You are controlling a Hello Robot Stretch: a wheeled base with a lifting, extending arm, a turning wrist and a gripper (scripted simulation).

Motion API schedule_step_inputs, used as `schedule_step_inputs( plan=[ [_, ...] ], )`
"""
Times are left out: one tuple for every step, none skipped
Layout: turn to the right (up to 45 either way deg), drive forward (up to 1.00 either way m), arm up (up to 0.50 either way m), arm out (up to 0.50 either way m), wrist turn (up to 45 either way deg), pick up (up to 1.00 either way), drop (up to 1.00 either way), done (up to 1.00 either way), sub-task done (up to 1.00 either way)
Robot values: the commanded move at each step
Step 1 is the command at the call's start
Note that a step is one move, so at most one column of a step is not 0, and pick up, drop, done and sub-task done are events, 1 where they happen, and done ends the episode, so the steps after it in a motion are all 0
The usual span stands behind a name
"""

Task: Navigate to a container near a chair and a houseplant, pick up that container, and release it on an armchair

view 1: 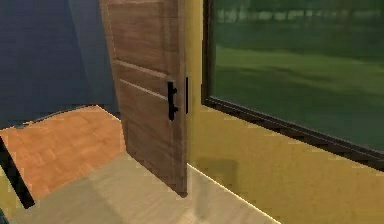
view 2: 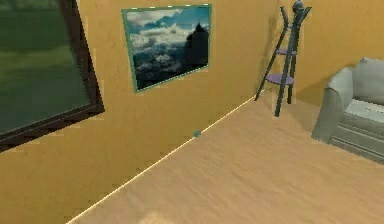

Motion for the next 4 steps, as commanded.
schedule_step_inputs(
  plan=[
    [0.0,0.30,0.00,0.00,0.0,0.00,0.00,0.00,0.00],
    [-42.0,0.00,0.00,0.00,0.0,0.00,0.00,0.00,0.00],
    [0.0,1.00,0.00,0.00,0.0,0.00,0.00,0.00,0.00],
    [-6.0,0.00,0.00,0.00,0.0,0.00,0.00,0.00,0.00]
  ],
)
